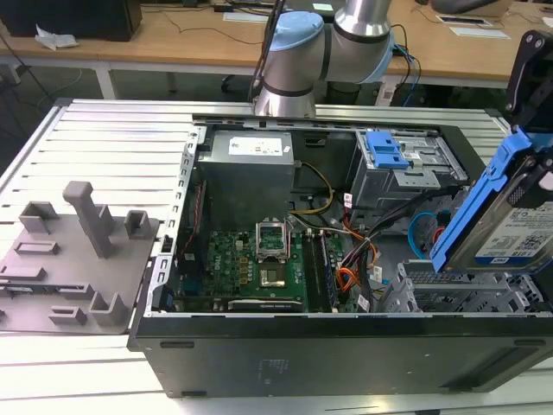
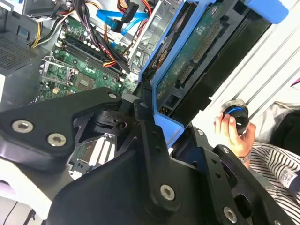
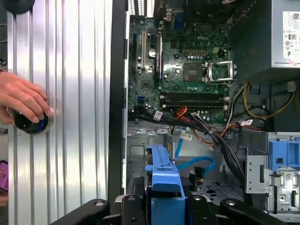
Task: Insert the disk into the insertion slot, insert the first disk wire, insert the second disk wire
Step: 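Insert the disk into the insertion slot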
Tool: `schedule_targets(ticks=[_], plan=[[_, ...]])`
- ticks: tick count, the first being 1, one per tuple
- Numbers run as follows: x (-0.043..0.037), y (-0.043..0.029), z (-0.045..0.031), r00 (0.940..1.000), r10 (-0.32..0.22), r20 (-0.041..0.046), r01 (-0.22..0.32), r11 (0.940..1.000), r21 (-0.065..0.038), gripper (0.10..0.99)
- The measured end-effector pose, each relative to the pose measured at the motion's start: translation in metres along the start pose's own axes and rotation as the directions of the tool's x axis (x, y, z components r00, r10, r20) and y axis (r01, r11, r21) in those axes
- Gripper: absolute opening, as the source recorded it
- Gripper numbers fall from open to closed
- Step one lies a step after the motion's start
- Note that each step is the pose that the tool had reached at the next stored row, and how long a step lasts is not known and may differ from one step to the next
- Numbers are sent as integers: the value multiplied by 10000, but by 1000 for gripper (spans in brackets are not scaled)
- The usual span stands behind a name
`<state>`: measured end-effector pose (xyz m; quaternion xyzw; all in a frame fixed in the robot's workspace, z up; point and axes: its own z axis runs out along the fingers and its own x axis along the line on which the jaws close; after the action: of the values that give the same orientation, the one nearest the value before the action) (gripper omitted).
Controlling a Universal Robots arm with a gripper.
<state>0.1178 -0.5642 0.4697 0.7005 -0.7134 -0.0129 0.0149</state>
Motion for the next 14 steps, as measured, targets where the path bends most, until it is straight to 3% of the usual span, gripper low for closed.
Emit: schedule_targets(ticks=[4, 8, 14], plan=[[0, 55, 62, 10000, 0, 0, 0, 10000, 0, 369], [-20, 59, 63, 10000, -1, -1, 1, 10000, 0, 369], [-153, 62, 64, 10000, 0, 1, 0, 10000, 0, 369]])
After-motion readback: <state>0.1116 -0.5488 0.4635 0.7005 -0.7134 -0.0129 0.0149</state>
